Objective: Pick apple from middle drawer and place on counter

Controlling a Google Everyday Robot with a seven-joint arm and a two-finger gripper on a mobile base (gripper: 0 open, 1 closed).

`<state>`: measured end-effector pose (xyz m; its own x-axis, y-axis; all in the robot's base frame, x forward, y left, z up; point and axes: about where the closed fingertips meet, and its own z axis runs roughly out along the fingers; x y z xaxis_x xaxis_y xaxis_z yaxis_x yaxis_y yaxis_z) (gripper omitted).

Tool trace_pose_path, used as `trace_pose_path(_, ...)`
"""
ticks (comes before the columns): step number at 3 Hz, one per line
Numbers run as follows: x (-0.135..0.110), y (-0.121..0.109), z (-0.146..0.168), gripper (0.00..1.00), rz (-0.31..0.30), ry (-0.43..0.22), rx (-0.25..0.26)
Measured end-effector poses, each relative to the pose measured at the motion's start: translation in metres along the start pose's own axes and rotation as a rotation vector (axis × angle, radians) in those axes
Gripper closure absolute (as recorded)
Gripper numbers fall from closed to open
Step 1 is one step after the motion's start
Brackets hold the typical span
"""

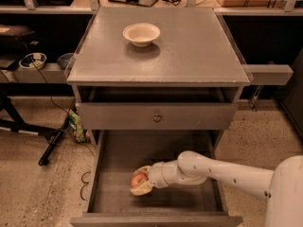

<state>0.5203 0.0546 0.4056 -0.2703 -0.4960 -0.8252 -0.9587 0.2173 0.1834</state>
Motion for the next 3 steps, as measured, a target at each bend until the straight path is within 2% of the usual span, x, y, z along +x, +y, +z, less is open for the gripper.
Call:
trace_pose_path(1,-0.026,0.006,-0.023,1.0,-0.043,-0.061,-0.029)
trace_pose_path(3,-0.085,0.029,-0.073,1.0,-0.123,-0.145,-0.141)
